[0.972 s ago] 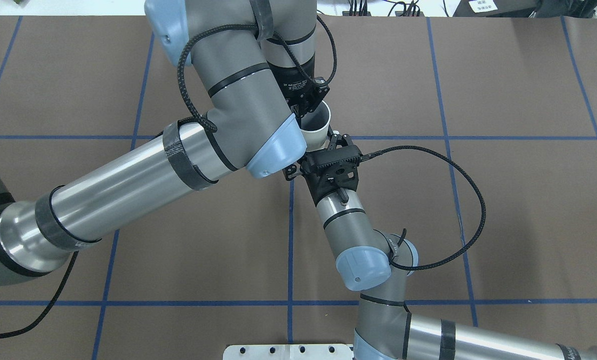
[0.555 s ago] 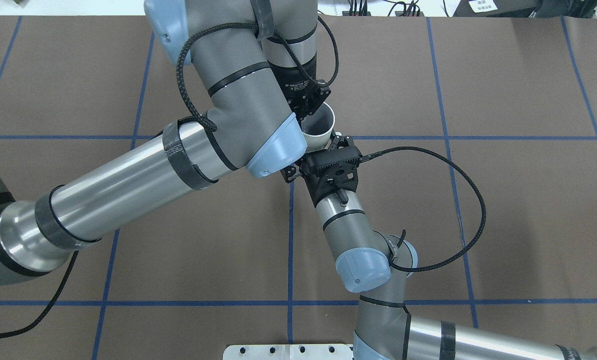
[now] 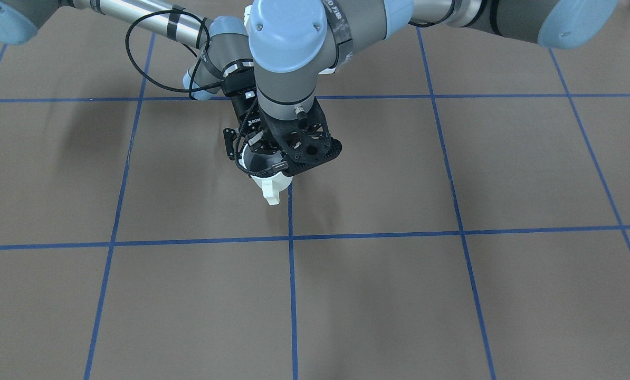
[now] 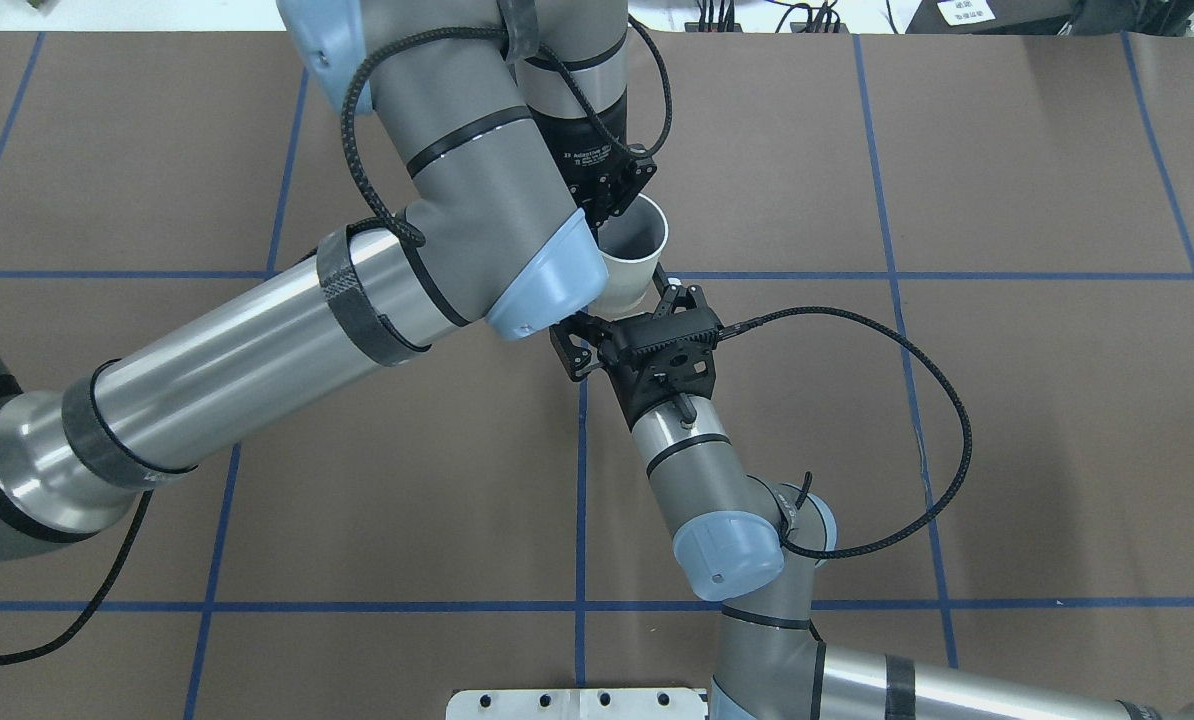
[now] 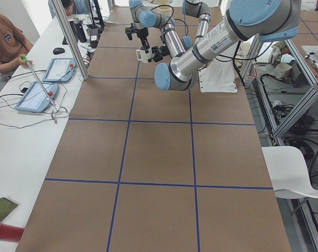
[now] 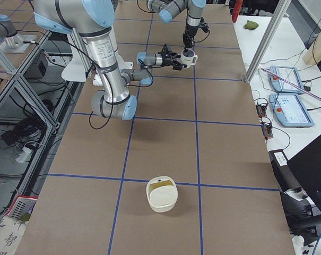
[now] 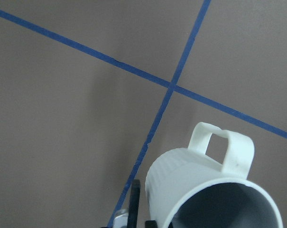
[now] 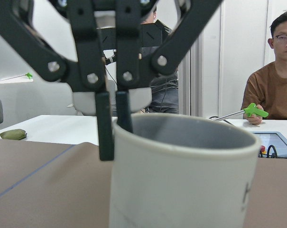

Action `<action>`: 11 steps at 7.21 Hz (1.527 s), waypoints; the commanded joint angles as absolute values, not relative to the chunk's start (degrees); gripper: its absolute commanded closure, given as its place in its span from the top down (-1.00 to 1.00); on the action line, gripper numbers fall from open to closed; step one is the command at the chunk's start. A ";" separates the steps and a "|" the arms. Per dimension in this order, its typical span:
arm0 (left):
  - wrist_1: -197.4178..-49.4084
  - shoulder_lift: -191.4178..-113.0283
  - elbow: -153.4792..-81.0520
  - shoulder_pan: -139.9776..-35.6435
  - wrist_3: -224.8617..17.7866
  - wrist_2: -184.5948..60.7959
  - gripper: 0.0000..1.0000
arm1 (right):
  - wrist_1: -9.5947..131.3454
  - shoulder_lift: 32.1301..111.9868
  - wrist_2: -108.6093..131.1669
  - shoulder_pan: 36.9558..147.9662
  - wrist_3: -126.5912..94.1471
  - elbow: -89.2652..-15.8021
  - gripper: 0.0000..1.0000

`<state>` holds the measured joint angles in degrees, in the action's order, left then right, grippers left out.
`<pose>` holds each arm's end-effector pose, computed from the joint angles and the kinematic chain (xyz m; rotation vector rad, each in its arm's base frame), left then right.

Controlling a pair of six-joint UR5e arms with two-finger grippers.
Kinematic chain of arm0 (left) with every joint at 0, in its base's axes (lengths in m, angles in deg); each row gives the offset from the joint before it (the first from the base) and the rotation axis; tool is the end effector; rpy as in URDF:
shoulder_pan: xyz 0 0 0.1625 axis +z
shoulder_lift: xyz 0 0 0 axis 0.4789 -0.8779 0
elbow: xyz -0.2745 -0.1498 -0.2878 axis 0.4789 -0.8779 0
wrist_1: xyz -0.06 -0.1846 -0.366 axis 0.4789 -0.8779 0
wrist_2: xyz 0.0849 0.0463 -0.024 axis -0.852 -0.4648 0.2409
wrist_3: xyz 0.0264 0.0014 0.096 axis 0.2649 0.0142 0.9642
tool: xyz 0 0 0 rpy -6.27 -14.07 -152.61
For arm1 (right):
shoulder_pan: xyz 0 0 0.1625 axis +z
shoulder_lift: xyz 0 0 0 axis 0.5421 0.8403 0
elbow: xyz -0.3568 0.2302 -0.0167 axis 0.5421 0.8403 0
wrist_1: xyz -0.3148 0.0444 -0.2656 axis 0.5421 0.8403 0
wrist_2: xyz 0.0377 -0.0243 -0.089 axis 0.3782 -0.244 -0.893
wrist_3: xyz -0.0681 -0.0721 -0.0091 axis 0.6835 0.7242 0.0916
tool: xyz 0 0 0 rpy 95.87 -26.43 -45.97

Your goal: Left arm hands cup to right arm to dump lemon

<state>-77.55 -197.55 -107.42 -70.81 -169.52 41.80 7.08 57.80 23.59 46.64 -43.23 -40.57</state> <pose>0.4916 -0.5483 0.0234 -0.2682 0.8156 -0.3434 -0.5781 -0.3631 0.2427 1.3383 -0.8859 0.3256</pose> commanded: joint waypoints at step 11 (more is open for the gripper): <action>-78.15 -173.11 -122.87 -89.42 -138.86 45.24 -1.00 | 13.01 64.73 45.05 61.53 -43.74 -43.82 0.92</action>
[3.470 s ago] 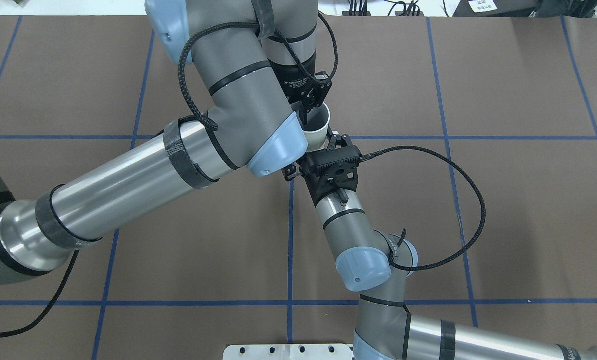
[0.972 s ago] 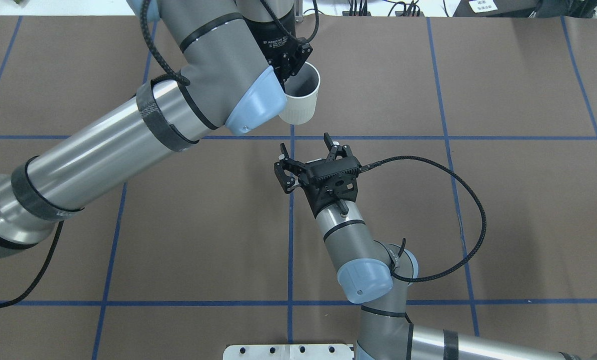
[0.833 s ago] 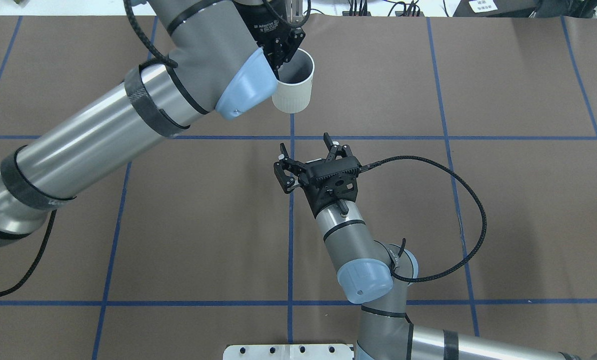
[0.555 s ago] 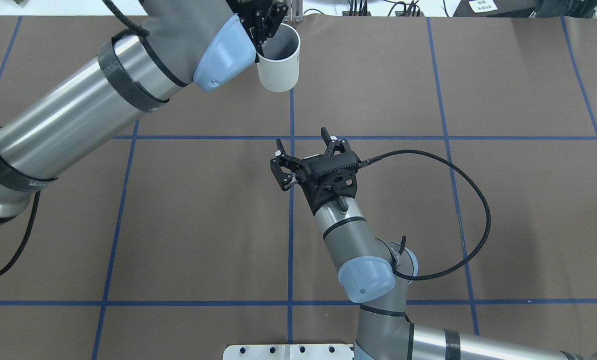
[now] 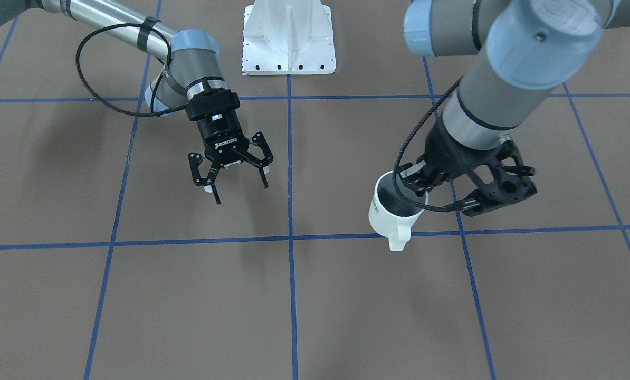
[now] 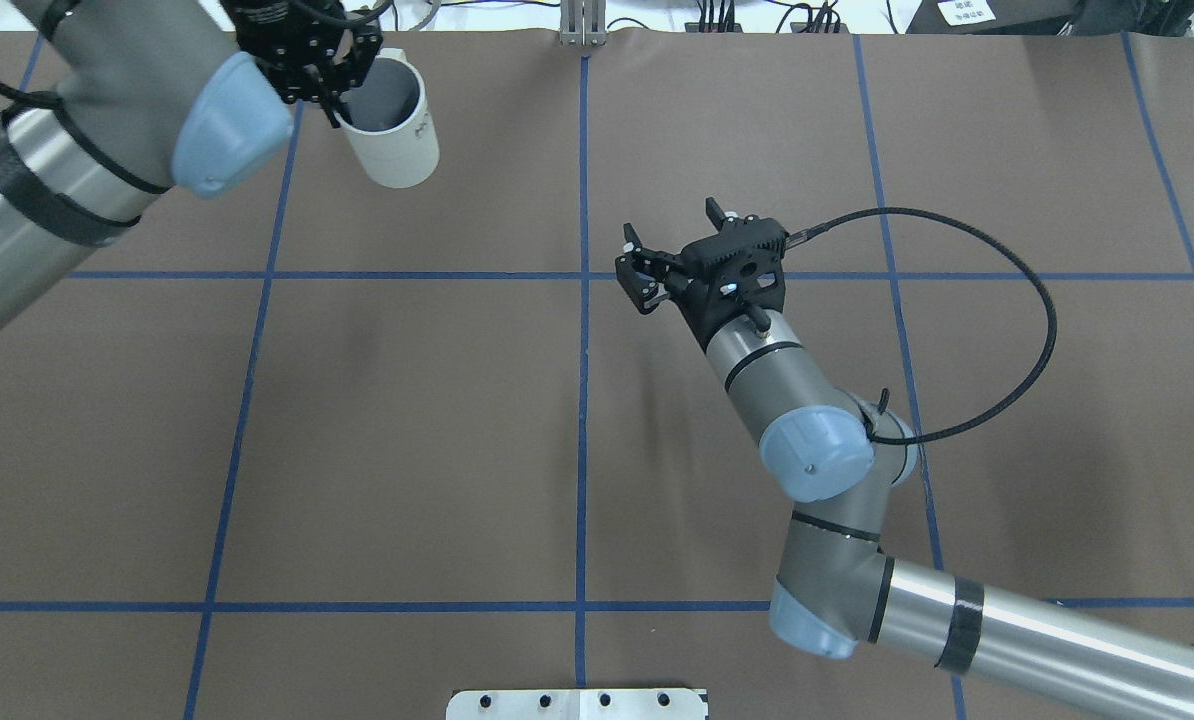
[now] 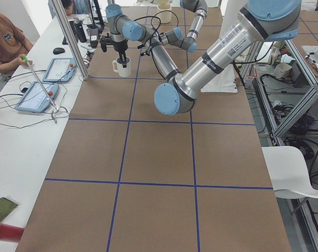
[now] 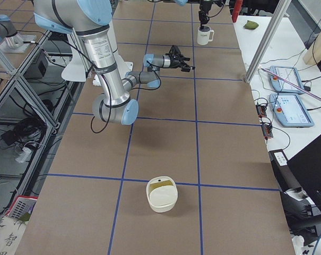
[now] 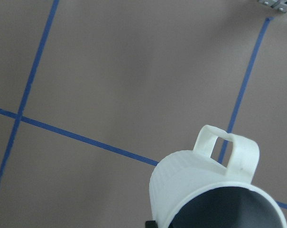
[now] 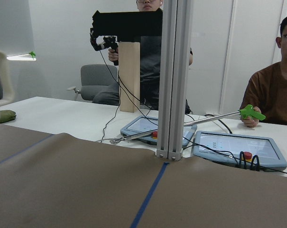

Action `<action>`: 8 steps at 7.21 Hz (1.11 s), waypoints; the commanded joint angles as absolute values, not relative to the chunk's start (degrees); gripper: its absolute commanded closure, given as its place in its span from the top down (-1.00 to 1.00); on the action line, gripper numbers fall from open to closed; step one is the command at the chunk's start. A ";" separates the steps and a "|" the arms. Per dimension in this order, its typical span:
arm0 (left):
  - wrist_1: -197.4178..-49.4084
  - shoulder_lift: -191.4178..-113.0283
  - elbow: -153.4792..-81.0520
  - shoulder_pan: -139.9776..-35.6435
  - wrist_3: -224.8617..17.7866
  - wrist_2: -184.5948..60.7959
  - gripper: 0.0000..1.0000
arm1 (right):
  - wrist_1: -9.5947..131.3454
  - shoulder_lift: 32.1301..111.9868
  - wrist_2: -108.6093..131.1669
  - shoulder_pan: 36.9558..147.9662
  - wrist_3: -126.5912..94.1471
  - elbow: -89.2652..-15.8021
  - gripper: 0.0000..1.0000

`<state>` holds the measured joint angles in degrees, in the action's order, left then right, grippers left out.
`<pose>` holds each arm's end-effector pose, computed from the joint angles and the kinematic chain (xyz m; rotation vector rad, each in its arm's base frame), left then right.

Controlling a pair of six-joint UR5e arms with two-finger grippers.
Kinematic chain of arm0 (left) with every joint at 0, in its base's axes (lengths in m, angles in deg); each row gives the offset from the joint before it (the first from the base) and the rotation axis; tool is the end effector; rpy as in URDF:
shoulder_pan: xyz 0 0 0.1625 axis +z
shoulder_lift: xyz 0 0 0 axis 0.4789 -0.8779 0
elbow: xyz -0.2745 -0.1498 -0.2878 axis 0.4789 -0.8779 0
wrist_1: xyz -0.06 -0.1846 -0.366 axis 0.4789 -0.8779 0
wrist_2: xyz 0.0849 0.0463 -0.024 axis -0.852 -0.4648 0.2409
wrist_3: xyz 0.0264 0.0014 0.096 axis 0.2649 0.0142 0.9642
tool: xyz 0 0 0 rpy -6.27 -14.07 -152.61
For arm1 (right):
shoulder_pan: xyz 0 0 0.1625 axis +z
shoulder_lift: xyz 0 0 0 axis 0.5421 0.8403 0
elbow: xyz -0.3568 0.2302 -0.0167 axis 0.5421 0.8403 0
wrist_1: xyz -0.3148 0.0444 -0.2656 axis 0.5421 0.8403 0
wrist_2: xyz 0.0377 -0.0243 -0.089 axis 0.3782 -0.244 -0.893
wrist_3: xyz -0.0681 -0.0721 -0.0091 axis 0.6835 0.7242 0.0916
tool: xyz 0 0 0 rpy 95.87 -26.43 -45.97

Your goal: Left arm hands cup to right arm to dump lemon

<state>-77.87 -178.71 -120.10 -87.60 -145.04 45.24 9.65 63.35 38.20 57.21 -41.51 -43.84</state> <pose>0.2915 -0.6231 0.1734 -0.0825 0.8321 -0.2341 -0.5073 -0.4467 0.2842 1.2949 -0.8375 0.2038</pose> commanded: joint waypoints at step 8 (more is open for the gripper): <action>-110.08 -134.78 -129.40 -93.57 -118.16 44.72 -1.00 | 59.14 80.17 114.73 104.98 -22.72 -58.52 0.84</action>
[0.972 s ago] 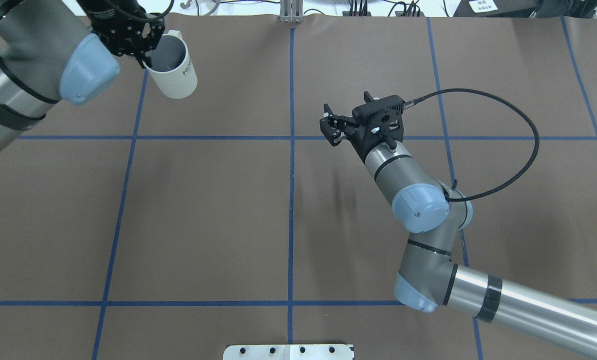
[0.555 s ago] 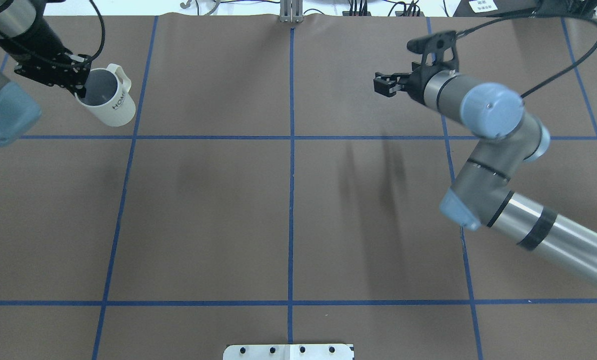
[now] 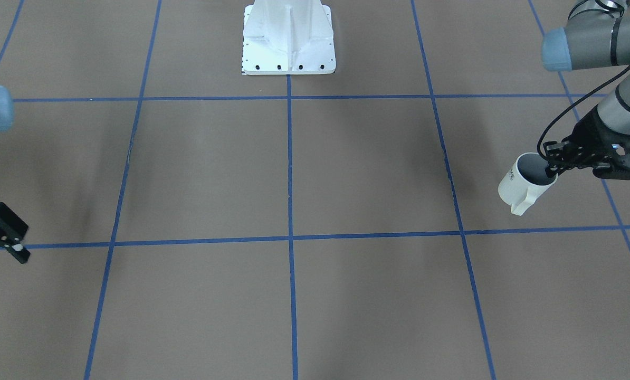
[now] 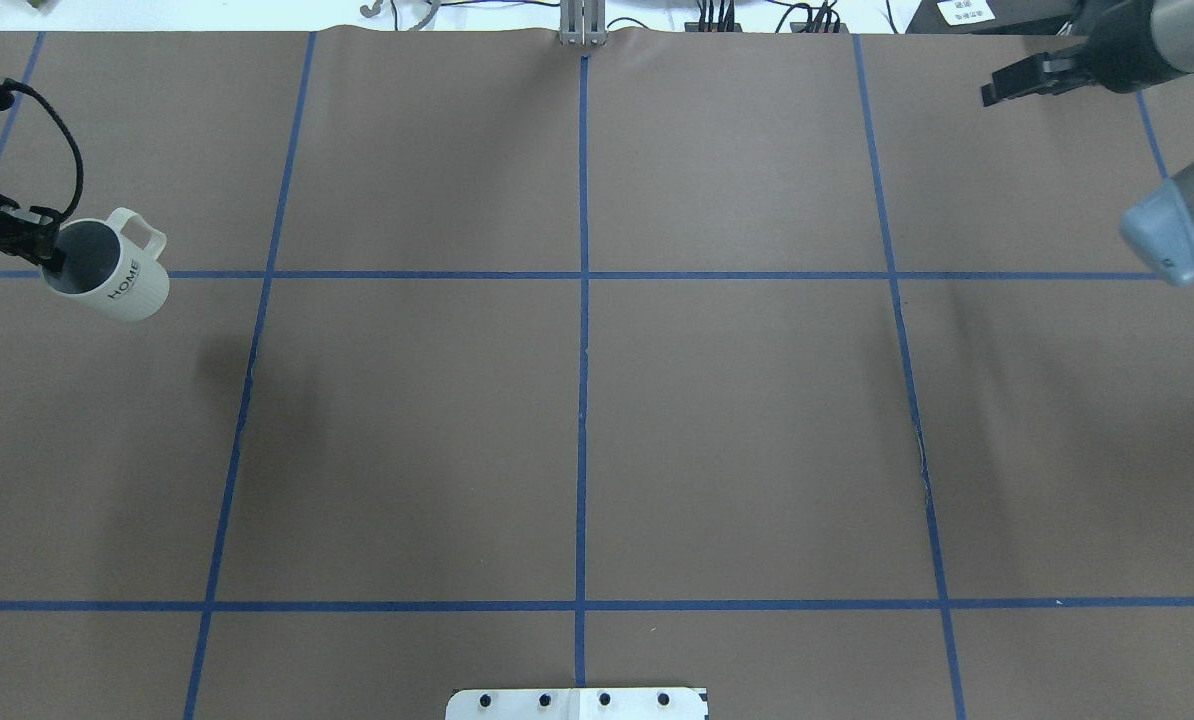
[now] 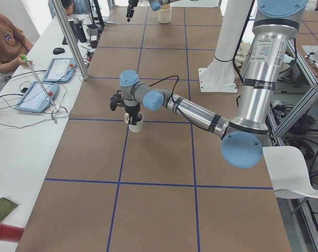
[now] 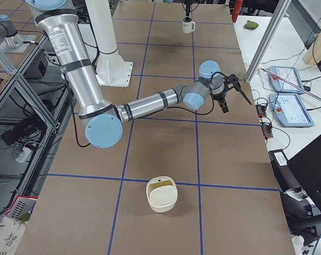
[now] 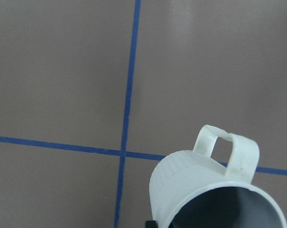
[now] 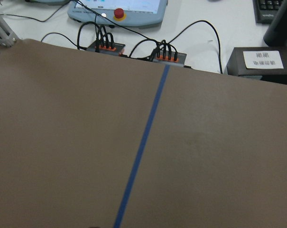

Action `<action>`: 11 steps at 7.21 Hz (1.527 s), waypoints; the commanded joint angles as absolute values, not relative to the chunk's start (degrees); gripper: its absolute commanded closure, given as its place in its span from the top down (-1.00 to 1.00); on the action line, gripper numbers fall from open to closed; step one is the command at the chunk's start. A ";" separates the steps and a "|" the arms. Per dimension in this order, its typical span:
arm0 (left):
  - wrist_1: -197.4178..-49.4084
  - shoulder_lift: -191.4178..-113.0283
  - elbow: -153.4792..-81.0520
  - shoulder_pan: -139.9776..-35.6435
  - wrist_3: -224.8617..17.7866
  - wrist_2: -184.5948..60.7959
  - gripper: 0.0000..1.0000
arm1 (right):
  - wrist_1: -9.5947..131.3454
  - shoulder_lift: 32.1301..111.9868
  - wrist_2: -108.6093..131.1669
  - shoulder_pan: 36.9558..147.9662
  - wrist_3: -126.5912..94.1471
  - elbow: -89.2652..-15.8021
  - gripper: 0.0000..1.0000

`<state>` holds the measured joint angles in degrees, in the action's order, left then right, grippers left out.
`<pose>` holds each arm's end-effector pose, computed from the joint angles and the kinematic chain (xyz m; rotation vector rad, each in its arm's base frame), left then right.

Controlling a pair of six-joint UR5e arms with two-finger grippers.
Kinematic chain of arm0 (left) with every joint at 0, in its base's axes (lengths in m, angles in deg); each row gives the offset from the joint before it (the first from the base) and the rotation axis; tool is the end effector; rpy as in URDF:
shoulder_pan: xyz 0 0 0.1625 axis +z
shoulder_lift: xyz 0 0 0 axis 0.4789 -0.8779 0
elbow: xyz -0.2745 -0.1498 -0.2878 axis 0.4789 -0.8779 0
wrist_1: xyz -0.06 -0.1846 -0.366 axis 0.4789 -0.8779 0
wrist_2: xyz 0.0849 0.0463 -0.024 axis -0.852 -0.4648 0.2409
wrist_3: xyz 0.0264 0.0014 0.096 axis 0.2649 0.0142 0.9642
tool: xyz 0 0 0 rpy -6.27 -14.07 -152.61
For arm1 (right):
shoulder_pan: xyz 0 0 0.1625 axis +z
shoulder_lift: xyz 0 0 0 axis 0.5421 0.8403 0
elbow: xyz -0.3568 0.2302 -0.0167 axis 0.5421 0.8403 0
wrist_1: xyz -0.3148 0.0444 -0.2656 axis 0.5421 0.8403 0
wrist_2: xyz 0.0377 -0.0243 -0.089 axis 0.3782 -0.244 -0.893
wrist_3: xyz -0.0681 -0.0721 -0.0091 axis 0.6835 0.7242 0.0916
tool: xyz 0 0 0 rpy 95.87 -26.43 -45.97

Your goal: Left arm hands cup to right arm to dump lemon

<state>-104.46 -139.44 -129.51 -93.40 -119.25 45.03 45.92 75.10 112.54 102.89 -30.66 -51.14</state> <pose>0.1668 -0.5220 0.4736 0.0987 0.7959 0.0738 -0.1406 -0.6139 0.4266 0.4724 -0.8481 -0.0678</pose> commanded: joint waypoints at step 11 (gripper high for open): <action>-114.27 -131.22 -124.12 -92.51 -118.95 49.81 -0.11 | 68.59 89.88 114.82 104.46 -15.37 -64.92 0.97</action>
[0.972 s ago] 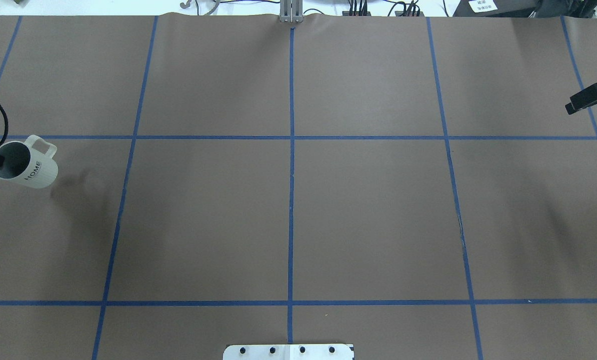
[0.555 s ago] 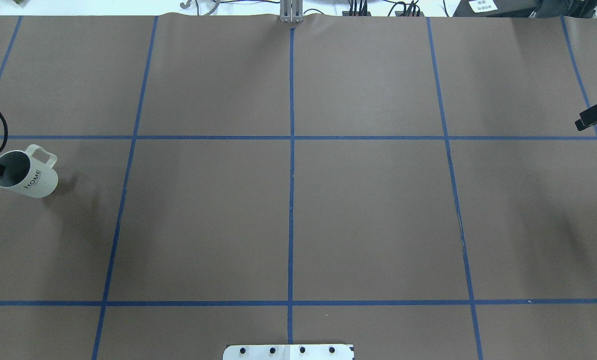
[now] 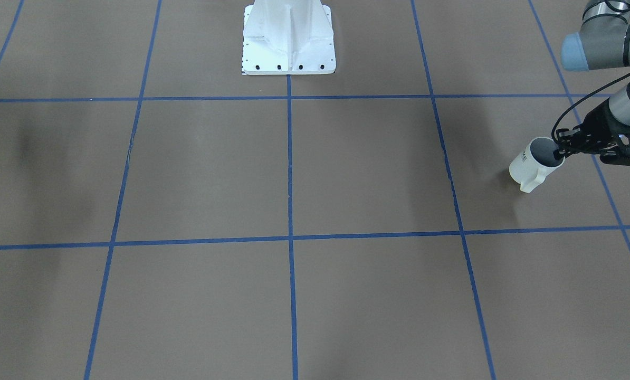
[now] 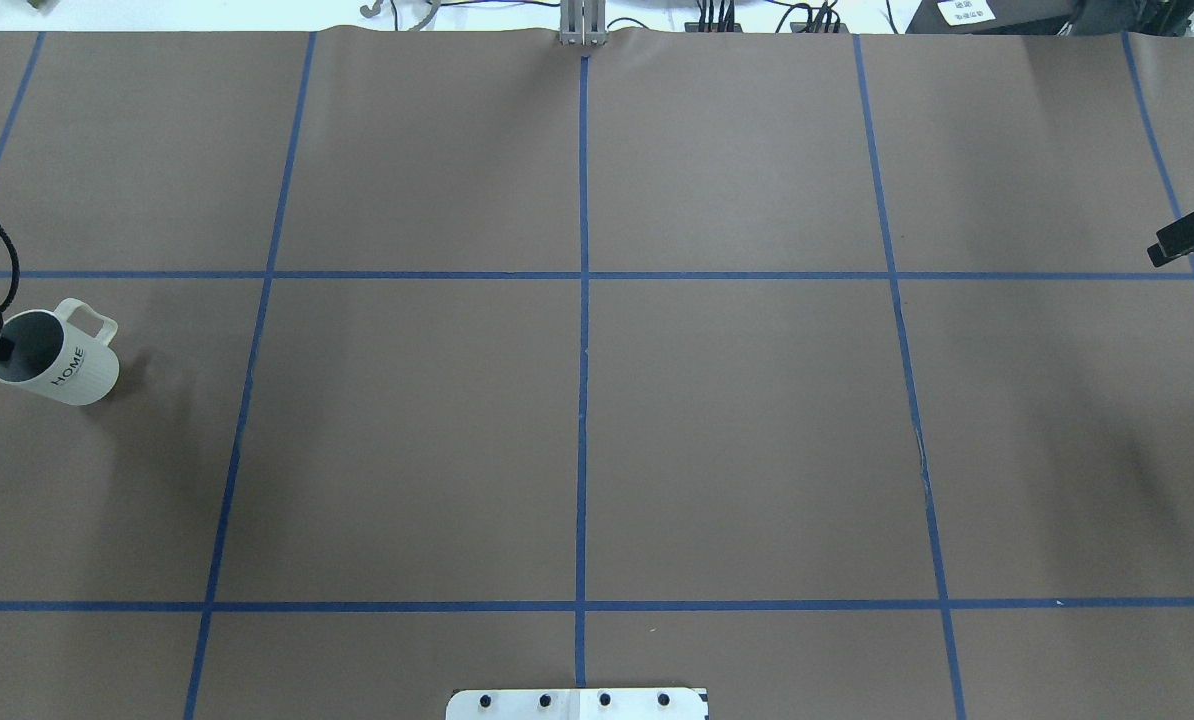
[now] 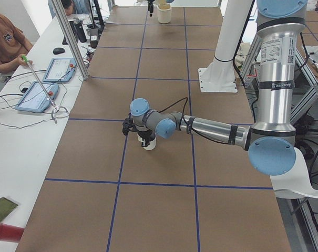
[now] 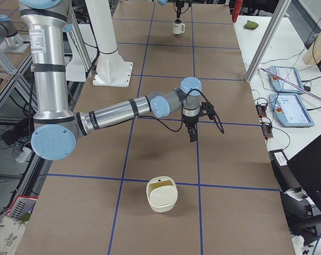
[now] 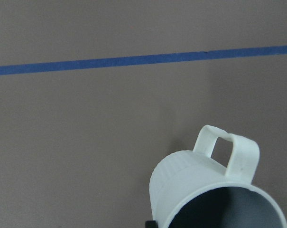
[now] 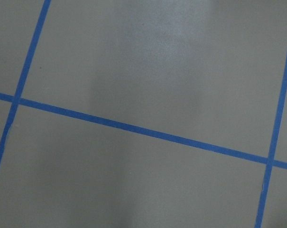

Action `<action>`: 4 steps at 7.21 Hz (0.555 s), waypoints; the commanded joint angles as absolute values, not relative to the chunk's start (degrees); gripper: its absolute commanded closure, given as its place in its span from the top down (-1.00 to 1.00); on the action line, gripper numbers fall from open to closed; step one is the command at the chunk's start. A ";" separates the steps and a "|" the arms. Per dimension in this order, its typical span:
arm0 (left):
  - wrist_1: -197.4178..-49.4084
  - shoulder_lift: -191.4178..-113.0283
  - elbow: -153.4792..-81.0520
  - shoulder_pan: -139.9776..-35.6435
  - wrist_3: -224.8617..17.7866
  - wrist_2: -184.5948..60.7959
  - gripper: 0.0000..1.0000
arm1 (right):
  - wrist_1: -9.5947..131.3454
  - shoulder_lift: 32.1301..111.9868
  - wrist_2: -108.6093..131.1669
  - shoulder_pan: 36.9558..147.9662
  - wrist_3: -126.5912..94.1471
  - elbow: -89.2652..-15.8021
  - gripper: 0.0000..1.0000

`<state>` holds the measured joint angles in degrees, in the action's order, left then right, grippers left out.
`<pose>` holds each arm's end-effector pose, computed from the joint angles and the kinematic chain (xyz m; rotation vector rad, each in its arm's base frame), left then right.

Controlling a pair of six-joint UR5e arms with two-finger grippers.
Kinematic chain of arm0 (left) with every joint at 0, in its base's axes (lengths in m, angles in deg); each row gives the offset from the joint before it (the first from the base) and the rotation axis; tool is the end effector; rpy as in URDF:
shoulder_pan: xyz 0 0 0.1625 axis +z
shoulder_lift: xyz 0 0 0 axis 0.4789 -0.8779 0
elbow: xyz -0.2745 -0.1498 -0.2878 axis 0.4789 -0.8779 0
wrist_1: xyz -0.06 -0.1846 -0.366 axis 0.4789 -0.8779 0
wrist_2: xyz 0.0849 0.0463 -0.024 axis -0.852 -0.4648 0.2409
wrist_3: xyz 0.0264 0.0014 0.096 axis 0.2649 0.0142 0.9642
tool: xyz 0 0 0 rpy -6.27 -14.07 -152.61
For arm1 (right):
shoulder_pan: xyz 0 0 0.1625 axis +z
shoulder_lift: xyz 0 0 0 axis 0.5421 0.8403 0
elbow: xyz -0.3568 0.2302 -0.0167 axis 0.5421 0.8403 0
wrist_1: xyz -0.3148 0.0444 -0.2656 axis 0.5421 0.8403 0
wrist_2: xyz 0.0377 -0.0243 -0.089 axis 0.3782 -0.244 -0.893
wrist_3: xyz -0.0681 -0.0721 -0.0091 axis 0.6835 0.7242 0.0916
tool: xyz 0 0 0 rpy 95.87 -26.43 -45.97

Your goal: Left arm hands cup to right arm to dump lemon

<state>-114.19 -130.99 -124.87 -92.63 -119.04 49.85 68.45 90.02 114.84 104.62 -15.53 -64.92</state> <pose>0.1595 -0.4760 0.5657 0.0009 0.8435 0.0883 -0.0903 -0.5110 0.5033 0.1897 -0.7169 -0.1691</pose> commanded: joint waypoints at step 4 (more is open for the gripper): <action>-113.75 -130.87 -130.07 -94.17 -118.34 50.07 1.00 | 69.03 90.48 114.30 104.64 -15.28 -65.36 0.99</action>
